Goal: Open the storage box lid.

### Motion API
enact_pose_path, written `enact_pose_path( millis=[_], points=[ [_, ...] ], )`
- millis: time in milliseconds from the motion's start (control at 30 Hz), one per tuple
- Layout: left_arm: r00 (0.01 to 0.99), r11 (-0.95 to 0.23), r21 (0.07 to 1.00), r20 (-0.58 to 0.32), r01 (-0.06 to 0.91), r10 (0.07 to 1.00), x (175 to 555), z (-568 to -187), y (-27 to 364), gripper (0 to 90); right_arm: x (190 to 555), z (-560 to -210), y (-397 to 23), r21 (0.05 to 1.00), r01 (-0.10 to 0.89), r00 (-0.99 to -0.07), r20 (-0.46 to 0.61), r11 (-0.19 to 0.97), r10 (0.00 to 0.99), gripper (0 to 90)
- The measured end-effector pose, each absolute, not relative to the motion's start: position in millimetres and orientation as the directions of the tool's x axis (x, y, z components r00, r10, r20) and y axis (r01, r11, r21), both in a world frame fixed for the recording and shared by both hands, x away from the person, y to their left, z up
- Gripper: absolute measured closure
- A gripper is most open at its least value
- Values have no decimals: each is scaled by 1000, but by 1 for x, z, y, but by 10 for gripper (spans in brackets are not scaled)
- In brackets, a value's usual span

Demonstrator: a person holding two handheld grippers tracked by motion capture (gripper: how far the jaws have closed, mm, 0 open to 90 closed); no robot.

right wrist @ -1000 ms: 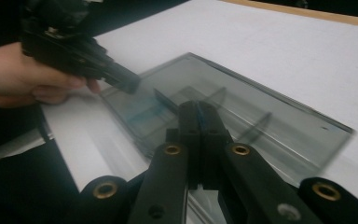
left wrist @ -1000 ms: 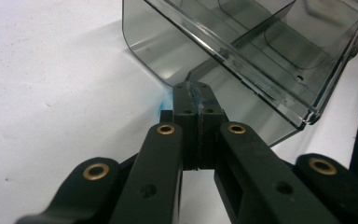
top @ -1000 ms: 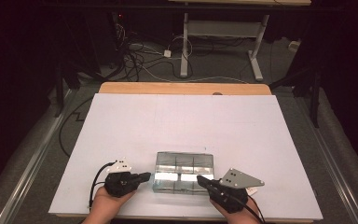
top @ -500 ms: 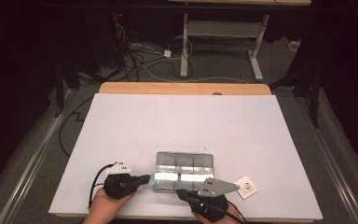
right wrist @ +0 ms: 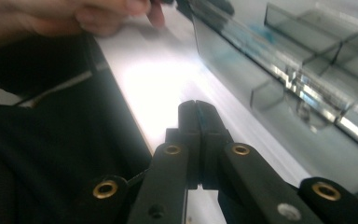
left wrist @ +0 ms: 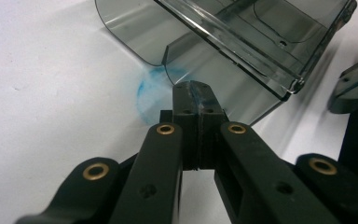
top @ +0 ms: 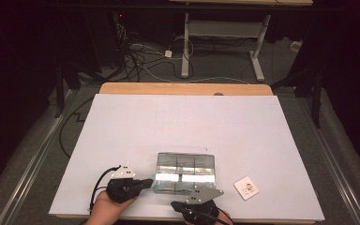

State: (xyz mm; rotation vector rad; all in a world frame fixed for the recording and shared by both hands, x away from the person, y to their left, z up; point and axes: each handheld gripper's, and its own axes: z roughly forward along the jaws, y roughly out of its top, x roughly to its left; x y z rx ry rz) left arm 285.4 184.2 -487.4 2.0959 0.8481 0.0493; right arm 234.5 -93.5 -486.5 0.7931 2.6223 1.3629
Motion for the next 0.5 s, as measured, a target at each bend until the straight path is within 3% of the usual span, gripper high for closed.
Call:
enact_pose_path(
  millis=[500],
  points=[
    [779, -414, 739, -234, 531, 582, 287, -486, 182, 874, 240, -488, -112, 784, 463, -813, 188, 415, 551, 900]
  ],
)
